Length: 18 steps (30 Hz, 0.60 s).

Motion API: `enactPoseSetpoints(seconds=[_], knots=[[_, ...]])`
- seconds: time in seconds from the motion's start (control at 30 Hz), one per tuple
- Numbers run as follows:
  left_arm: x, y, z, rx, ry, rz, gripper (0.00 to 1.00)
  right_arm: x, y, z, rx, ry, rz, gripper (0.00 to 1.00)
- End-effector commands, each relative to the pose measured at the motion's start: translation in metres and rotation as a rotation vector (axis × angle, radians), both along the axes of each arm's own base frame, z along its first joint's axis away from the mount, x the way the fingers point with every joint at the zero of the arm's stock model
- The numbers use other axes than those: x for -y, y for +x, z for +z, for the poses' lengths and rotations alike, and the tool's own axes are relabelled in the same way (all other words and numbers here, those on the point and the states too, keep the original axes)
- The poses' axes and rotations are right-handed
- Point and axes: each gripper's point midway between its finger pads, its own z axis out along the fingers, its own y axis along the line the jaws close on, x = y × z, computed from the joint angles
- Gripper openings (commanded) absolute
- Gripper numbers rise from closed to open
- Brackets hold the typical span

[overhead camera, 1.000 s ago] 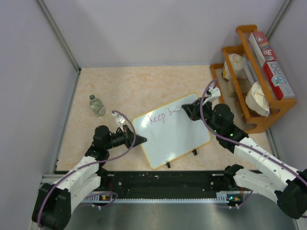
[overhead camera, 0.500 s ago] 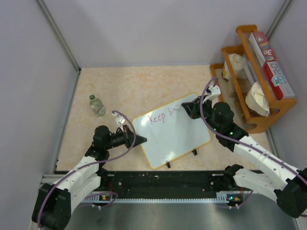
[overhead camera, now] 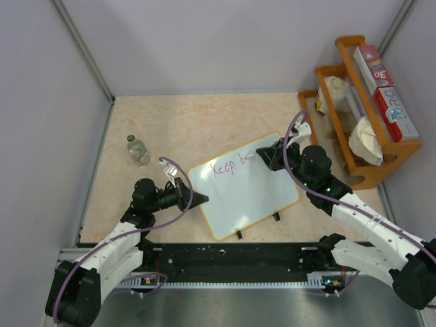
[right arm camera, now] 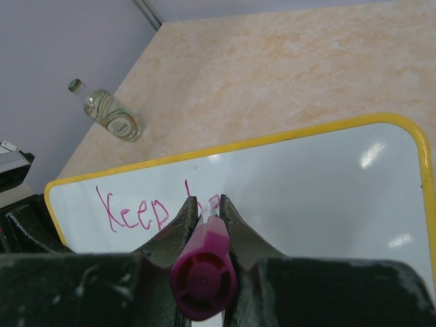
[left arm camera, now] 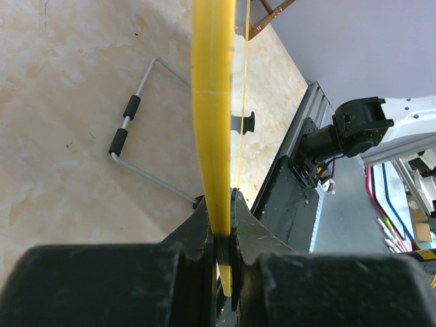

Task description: Write a sentence on the whiteboard

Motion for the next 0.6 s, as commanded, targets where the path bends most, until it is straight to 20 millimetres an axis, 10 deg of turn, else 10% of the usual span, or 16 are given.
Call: enactPoseSetpoints(seconds=[0.0, 0.57], knots=[[-0.004, -0.015, -0.033, 0.010, 0.091, -0.054, 0.00, 0.002, -0.003, -0.004, -0.001, -0.003, 0.007, 0.00], [-0.004, -0.015, -0.033, 0.012, 0.091, -0.053, 0.00, 0.015, -0.001, -0.005, 0.005, -0.018, -0.055, 0.00]])
